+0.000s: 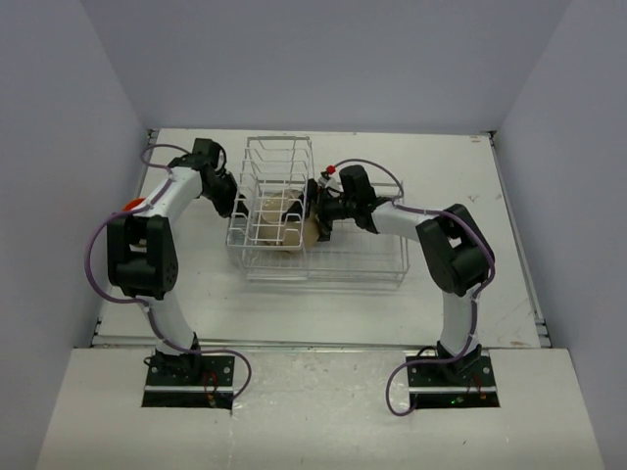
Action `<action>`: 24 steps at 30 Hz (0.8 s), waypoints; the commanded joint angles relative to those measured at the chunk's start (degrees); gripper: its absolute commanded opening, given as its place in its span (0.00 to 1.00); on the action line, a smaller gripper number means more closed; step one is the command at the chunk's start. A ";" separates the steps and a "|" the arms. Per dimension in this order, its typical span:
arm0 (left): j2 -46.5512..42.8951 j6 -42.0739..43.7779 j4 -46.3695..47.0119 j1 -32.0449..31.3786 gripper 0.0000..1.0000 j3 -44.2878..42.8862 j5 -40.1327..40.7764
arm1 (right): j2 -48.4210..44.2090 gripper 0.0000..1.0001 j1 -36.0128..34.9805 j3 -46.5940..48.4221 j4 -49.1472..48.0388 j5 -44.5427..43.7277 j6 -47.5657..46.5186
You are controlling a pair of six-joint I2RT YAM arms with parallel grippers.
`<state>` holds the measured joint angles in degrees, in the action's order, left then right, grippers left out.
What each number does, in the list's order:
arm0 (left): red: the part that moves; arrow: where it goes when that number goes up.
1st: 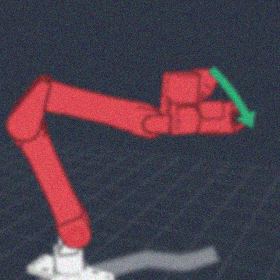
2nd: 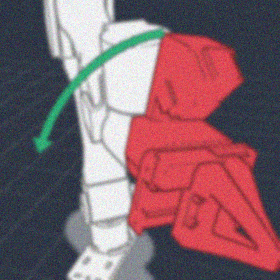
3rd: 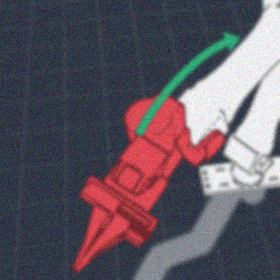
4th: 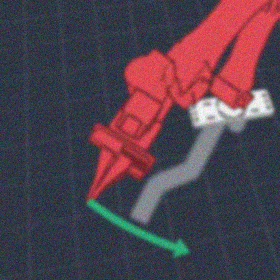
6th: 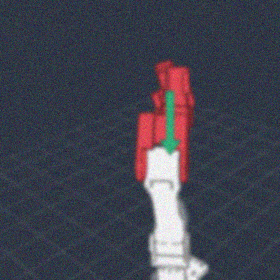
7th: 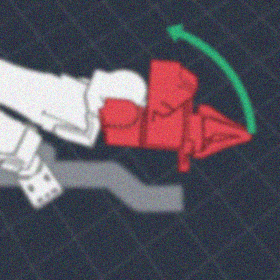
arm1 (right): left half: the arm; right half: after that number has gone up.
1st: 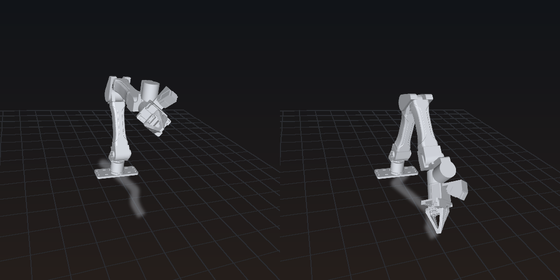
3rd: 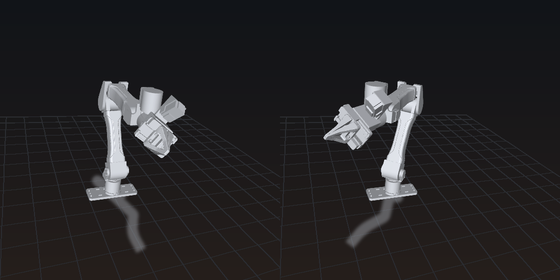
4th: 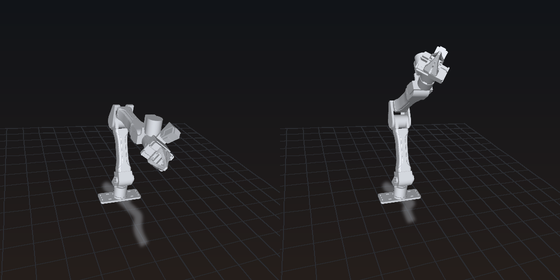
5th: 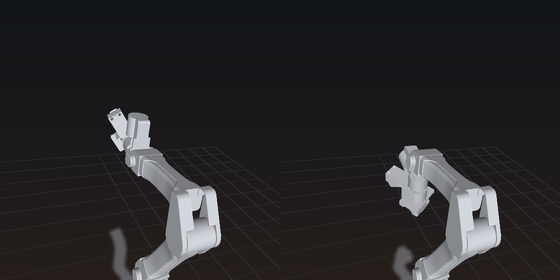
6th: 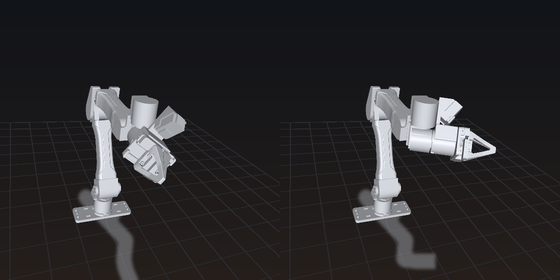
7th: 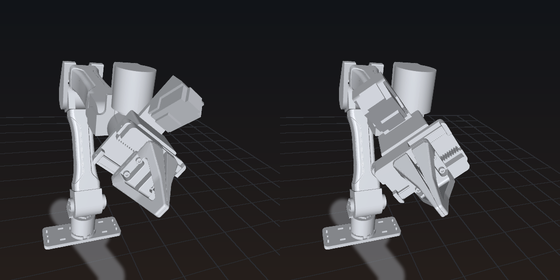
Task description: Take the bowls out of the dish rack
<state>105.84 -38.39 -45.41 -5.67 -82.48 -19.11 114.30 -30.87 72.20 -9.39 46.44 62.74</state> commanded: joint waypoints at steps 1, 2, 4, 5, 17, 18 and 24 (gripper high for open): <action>-1.34 -1.42 1.38 -1.71 0.00 -0.49 -6.90 | -2.50 0.99 0.64 -1.54 -10.82 -0.12 3.88; -1.34 -1.51 1.46 -1.62 0.00 -0.49 -6.90 | -3.29 0.99 0.64 -1.89 -10.91 -0.55 3.45; -1.34 -1.34 1.46 -1.62 0.00 -0.49 -6.99 | -3.65 0.99 0.64 -1.54 -10.57 -0.91 2.48; -1.34 -1.33 1.46 -1.54 0.00 -0.49 -6.99 | -3.73 0.99 0.64 -0.41 -8.91 -1.34 1.78; -0.99 -1.51 2.34 -1.45 0.00 -0.23 -7.87 | -4.96 0.99 1.60 1.37 -8.42 3.39 -2.84; -0.90 -1.60 2.52 -1.45 0.00 -0.23 -7.96 | -4.96 0.99 1.69 -0.64 -15.15 5.23 -1.06; -0.64 -1.60 2.61 -1.45 0.00 -0.49 -8.31 | -4.62 0.99 1.96 -1.63 -20.83 5.06 4.04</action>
<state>105.86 -38.41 -45.21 -5.69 -82.48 -20.84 113.08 -29.02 69.80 -18.74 48.88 62.92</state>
